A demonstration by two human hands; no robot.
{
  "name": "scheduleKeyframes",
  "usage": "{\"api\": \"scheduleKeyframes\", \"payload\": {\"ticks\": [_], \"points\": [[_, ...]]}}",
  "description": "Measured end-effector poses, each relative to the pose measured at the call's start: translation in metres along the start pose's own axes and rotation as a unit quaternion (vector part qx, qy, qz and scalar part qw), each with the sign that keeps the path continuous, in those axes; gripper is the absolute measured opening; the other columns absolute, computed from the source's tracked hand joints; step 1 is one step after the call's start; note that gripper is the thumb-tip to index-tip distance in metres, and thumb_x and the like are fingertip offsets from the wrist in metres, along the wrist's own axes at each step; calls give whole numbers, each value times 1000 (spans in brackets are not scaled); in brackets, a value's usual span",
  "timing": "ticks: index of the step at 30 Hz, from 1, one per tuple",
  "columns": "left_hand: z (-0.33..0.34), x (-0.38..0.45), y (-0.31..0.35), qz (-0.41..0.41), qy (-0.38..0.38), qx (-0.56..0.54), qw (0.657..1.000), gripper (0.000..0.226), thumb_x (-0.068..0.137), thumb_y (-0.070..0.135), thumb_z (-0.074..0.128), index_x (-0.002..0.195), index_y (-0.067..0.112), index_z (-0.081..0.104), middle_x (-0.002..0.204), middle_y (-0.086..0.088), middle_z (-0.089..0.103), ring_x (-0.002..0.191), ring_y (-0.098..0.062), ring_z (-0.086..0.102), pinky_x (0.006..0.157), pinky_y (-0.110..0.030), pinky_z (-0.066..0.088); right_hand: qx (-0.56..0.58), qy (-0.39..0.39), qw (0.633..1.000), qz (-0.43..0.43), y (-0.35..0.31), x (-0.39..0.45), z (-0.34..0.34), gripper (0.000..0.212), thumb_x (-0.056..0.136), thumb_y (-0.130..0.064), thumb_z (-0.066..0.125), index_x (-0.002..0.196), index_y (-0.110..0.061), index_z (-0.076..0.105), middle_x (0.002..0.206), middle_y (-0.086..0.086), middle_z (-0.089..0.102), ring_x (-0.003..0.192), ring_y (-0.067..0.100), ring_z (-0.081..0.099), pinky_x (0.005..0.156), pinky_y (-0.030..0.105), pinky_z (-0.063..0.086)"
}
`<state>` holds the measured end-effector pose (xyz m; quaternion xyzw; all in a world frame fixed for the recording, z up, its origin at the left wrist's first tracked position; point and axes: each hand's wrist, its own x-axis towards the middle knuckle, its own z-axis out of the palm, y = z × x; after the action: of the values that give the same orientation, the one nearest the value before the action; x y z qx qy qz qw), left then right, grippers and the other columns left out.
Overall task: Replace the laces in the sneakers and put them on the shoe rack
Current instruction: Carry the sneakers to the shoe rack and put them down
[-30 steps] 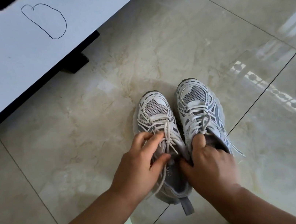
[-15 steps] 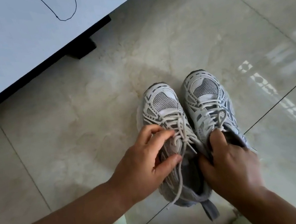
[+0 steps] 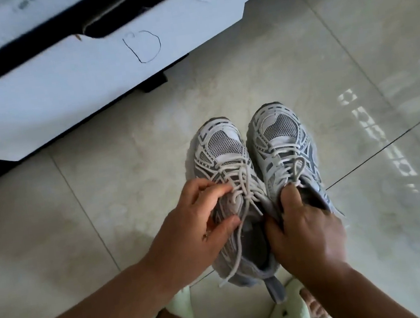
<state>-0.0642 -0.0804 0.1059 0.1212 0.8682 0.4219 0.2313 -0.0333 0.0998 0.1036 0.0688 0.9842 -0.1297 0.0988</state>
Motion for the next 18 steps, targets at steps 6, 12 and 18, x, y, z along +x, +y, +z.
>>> {"api": "scheduleKeyframes", "payload": {"ticks": [6,12,18], "points": [[-74,-36,94,-77,44,-16,996,48,84,43,61,129,30,50,115,11,41,82,3,52,69,-5,39,1,-63,998,4,-52,-12,-129,29,72,-28,71,85,-16,48,63,3,64,54,30,62,45,22,26],[-179,-109,220,-158,160,-75,972,34,84,42,59,115,27,58,104,14,47,86,3,54,73,-5,40,9,-144,988,-54,-120,-41,-301,25,88,-42,48,90,-26,29,100,-2,65,94,27,61,64,29,40],[-275,-189,306,-186,250,-86,946,16,86,30,62,102,27,62,99,10,54,89,1,54,76,-12,44,-5,-138,978,-157,-194,-76,-430,29,88,-45,46,89,-27,24,100,-4,65,96,23,62,64,27,37]]}}
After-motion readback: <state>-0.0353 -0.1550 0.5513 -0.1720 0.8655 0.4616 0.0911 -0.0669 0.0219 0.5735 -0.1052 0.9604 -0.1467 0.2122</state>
